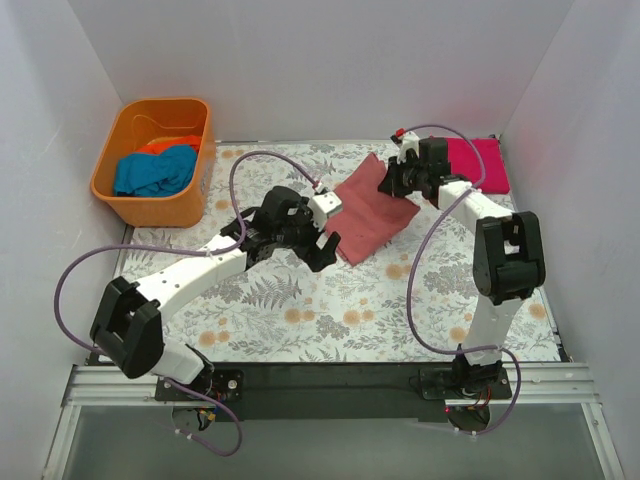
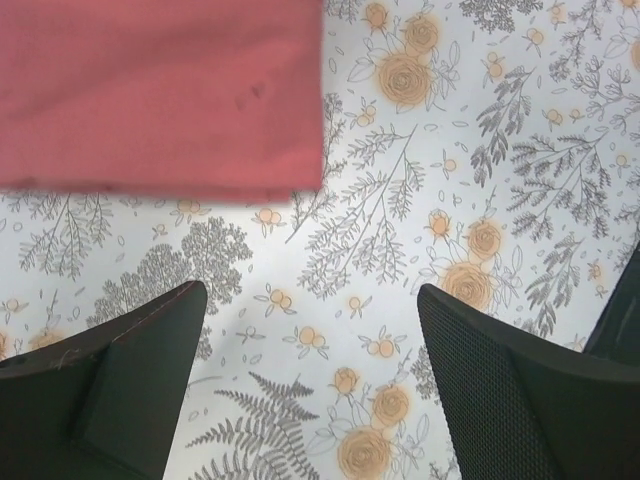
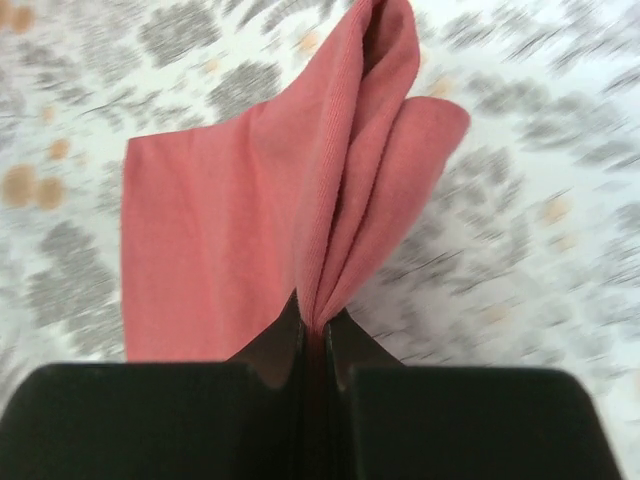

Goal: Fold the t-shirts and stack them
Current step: Neatly place the folded tshirt to the corner

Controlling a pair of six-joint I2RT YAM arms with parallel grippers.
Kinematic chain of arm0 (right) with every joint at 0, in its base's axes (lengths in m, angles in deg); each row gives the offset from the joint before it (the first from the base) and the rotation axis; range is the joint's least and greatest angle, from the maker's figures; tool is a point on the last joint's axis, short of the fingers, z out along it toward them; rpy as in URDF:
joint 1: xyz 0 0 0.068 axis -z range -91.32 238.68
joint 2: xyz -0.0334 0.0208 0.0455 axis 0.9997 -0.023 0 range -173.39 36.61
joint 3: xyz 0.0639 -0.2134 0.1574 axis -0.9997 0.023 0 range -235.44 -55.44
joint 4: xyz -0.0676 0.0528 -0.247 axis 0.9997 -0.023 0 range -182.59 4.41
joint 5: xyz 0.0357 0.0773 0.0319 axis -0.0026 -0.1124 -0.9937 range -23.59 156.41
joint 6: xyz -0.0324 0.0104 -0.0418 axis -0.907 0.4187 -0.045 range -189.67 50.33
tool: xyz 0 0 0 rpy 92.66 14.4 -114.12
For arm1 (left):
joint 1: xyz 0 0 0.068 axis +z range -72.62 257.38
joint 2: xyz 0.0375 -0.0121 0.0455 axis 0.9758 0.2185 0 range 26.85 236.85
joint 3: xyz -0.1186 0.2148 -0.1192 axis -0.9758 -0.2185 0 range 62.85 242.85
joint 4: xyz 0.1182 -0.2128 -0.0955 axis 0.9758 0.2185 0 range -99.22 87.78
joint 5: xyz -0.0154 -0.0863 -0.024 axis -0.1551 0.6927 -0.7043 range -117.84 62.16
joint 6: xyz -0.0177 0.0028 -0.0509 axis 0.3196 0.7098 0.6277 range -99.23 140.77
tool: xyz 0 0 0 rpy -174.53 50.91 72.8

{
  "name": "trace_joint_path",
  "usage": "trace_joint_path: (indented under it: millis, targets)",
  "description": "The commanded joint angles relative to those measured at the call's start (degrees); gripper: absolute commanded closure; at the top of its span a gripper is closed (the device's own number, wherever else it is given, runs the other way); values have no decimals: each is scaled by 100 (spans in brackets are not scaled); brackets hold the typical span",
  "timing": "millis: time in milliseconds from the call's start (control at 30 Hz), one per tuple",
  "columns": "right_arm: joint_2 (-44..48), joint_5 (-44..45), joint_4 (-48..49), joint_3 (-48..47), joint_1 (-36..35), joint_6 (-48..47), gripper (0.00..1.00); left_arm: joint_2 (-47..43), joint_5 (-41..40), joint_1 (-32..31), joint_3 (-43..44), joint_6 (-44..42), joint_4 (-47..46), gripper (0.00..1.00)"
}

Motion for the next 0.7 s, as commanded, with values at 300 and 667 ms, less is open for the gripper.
trace_joint_path:
  millis: [300, 667]
  targets:
    - [-1726, 1076, -1532, -3534, 756, -2606, 99, -706, -2, 134, -772, 475, 426, 12]
    - [-2008, 1480, -1558, -4583, 959, -3274, 99, -802, 24, 142, -1053, 607, 373, 11]
